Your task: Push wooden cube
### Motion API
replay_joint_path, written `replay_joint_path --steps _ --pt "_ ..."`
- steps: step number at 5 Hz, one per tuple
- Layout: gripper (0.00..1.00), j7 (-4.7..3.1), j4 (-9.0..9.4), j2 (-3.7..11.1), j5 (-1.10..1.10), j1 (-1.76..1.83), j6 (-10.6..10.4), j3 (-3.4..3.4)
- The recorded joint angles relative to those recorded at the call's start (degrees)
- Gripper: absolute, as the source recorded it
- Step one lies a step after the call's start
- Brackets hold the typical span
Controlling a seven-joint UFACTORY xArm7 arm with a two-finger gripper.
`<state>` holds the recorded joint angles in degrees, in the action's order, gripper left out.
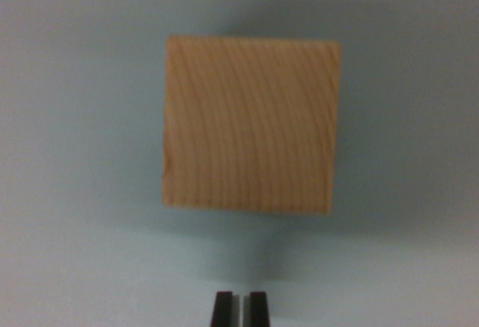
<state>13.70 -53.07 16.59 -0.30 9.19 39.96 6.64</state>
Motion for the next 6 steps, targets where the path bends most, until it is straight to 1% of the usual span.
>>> replay_joint_path --steps 1,2,3,4,5,6 --pt "1.0 0.0 0.0 0.0 0.0 0.0 0.0 0.0" --pt "1.0 -0.16 -2.04 1.28 -0.11 -0.06 0.8 -0.13" --pt "1.0 -0.16 -2.04 1.28 -0.11 -0.06 0.8 -0.13" --pt "1.0 -0.34 -4.34 2.73 -0.22 -0.14 1.6 -0.27" --pt "1.0 -0.34 -4.34 2.73 -0.22 -0.14 1.6 -0.27" --pt "1.0 -0.54 -6.85 4.31 -0.35 -0.21 2.6 -0.43"
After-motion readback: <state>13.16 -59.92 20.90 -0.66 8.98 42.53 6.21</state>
